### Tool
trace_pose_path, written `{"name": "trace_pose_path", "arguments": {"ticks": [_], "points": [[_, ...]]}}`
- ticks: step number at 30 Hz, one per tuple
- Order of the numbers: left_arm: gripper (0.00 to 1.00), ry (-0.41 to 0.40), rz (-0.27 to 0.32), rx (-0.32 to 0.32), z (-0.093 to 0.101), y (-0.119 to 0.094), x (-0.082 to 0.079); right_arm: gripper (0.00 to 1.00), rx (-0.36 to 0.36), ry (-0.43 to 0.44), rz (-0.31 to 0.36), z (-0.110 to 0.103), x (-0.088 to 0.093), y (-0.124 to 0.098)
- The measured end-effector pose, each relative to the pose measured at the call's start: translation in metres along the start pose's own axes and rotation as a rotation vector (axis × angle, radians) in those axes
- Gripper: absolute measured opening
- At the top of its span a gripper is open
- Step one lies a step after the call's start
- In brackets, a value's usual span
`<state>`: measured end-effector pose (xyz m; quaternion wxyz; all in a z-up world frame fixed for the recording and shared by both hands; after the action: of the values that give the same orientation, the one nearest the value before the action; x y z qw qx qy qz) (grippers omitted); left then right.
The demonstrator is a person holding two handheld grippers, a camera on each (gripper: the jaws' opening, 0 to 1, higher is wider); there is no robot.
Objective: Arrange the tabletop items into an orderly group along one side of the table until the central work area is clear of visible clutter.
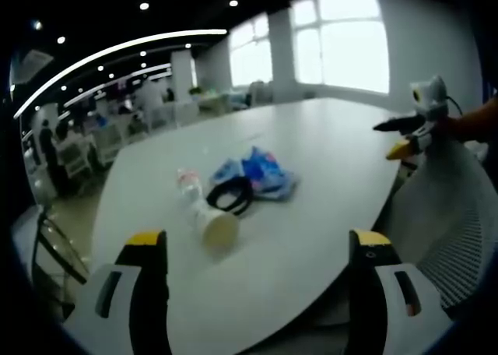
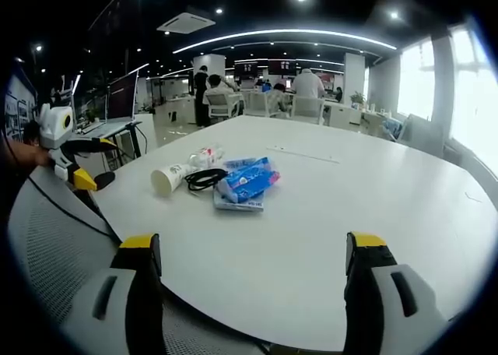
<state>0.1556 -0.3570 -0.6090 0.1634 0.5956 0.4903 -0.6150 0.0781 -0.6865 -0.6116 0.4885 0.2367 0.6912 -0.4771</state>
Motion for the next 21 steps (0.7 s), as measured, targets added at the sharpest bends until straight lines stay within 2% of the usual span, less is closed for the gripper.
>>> {"name": "trace_pose_path", "arguments": {"ticks": [21], "points": [[0.95, -0.006, 0.001, 0.008, 0.001, 0.0008, -0.0013, 0.99, -0.009, -0.005, -0.011, -0.0003, 0.0003, 0.001]]}}
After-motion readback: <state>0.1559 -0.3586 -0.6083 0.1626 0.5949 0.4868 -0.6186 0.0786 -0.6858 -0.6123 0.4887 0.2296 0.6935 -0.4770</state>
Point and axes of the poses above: the point that each gripper's makers call its tool centre point, and the gripper's own axes: y roughly forward along the fingers, z roughly to its right, x roughly out of its underside, the point moved 5 cm from there along -y, roughly backward along the fingers, and after that the axes turned 15 degrees about -x, right-handed, at the moved point
